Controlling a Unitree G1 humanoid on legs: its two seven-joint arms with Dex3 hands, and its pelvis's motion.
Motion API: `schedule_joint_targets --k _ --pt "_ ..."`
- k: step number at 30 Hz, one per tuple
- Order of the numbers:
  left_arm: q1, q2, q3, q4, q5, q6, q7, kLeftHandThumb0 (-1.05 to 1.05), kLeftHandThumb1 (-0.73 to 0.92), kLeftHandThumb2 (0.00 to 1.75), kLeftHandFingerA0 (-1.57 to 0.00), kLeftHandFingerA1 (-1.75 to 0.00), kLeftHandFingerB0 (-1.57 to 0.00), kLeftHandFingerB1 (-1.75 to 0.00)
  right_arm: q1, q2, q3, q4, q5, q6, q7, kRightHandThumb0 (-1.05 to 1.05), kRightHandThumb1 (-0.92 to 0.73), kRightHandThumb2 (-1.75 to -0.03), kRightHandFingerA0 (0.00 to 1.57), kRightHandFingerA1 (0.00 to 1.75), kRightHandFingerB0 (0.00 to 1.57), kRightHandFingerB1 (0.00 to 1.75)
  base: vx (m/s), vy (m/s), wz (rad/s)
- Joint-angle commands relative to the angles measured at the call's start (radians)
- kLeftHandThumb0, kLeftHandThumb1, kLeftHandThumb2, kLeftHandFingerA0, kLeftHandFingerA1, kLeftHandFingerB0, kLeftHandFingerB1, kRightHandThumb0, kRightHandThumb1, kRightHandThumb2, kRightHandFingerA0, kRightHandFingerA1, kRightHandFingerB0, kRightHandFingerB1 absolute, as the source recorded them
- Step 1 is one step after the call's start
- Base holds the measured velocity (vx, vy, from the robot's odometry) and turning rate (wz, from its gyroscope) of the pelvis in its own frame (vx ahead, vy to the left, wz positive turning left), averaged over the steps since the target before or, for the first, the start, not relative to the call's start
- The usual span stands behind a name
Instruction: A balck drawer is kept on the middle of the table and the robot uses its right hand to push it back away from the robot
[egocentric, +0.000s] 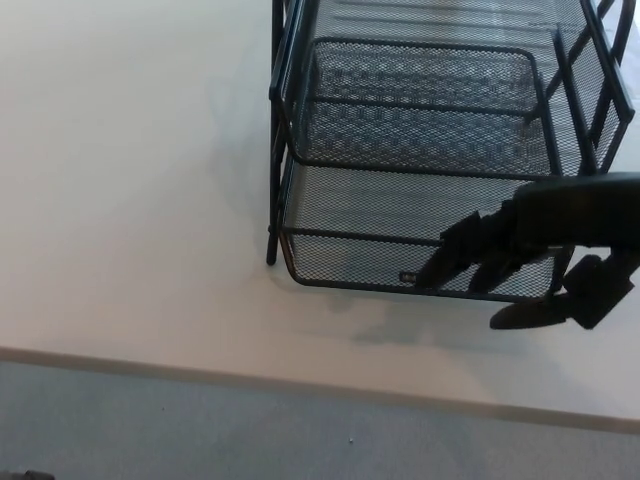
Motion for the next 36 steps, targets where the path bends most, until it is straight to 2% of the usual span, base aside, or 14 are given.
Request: schedule_joint_targets --k 1,2,3,6,7,10,11,14,15,18,21,27,30,36 --pt "0.01 0.009 0.005 0.005 0.008 -0.009 0.0 -0.59 0.71 0.61 -0.3 -0.32 -0.23 -0.29 0.19 -0.109 -0.19 -0.341 0.167 0.047 0.057 -0.64 -0.83 -0.66 0.3 0.36 0.23 0.29 0.0 0.0 0.0" --pt "0.008 0.009 0.003 0.004 0.011 -0.007 0.002 -0.59 0.71 0.61 -0.3 -0.32 -0.23 -0.29 0.216 -0.122 -0.223 -0.379 0.184 0.056 0.066 -0.64 -0.83 -0.66 0.3 0.36 0.23 0.29 0.0 0.0 0.0" --pt "0.007 0.009 0.0 0.002 0.013 -0.006 0.004 -0.64 0.6 0.81 -0.24 -0.41 -0.19 -0.39 0.243 -0.127 -0.252 -0.397 0.199 0.048 0.07 -0.62 -0.83 -0.65 0.31 0.36 0.23 0.29 0.0 0.0 0.0" --pt "0.007 0.01 -0.005 -0.002 0.019 -0.007 0.008 -0.64 0.6 0.81 -0.23 -0.41 -0.2 -0.39 0.315 -0.138 -0.318 -0.43 0.222 0.032 0.074 -0.62 -0.83 -0.65 0.31 0.36 0.23 0.29 0.0 0.0 0.0" --pt "0.006 0.009 -0.002 0.001 0.016 -0.005 0.006 -0.58 0.7 0.61 -0.29 -0.32 -0.23 -0.29 0.346 -0.141 -0.339 -0.438 0.224 0.026 0.074 -0.63 -0.83 -0.65 0.3 0.35 0.23 0.29 0.0 0.0 0.0" --pt "0.004 0.007 0.002 0.005 0.011 -0.001 0.003 -0.58 0.7 0.61 -0.29 -0.32 -0.23 -0.29 0.392 -0.148 -0.371 -0.451 0.231 0.016 0.071 -0.63 -0.83 -0.65 0.3 0.35 0.23 0.29 0.0 0.0 0.0" --pt "0.004 0.011 0.002 0.005 0.013 -0.004 0.003 -0.64 0.59 0.81 -0.24 -0.42 -0.19 -0.39 0.447 -0.144 -0.395 -0.444 0.228 -0.014 0.063 -0.63 -0.85 -0.65 0.31 0.36 0.23 0.3 0.0 0.0 0.0" --pt "0.004 0.012 0.001 0.006 0.013 -0.006 0.004 -0.64 0.59 0.81 -0.24 -0.42 -0.19 -0.39 0.481 -0.147 -0.413 -0.444 0.234 -0.031 0.056 -0.63 -0.85 -0.65 0.31 0.36 0.23 0.3 0.0 0.0 0.0" --pt "0.006 0.013 0.003 0.006 0.011 -0.007 0.001 -0.59 0.71 0.6 -0.32 -0.32 -0.23 -0.28 0.528 -0.138 -0.412 -0.43 0.222 -0.047 0.041 -0.63 -0.82 -0.65 0.32 0.37 0.23 0.29 0.0 0.0 0.0" --pt "0.005 0.012 0.001 0.008 0.014 -0.004 0.003 -0.59 0.71 0.62 -0.28 -0.31 -0.22 -0.29 0.722 -0.073 -0.39 -0.344 0.166 -0.081 -0.042 -0.61 -0.82 -0.65 0.31 0.36 0.24 0.29 0.0 0.0 0.0" --pt "0.001 0.008 -0.003 0.012 0.019 -0.006 0.009 -0.58 0.71 0.62 -0.3 -0.32 -0.23 -0.29 0.808 -0.017 -0.368 -0.238 0.157 -0.133 -0.086 -0.58 -0.81 -0.64 0.33 0.36 0.26 0.3 0.0 0.0 0.0" --pt "0.004 0.012 0.002 0.009 0.01 -0.004 -0.005 -0.58 0.71 0.62 -0.28 -0.31 -0.22 -0.29 0.876 0.02 -0.316 -0.125 0.074 -0.173 -0.162 -0.6 -0.82 -0.64 0.31 0.33 0.26 0.29 0.0 0.0 0.0" --pt "0.007 0.012 0.001 0.007 0.014 -0.006 0.005 -0.58 0.72 0.62 -0.29 -0.32 -0.23 -0.29 0.901 0.037 -0.264 -0.014 -0.02 -0.23 -0.246 -0.57 -0.83 -0.65 0.31 0.34 0.25 0.3 0.0 0.0 0.0" --pt "0.01 0.015 0.0 -0.001 0.014 -0.015 0.004 -0.59 0.71 0.61 -0.3 -0.32 -0.23 -0.29 0.909 0.073 -0.228 0.139 -0.05 -0.277 -0.324 -0.56 -0.82 -0.64 0.32 0.33 0.26 0.3 0.0 0.0 0.0"
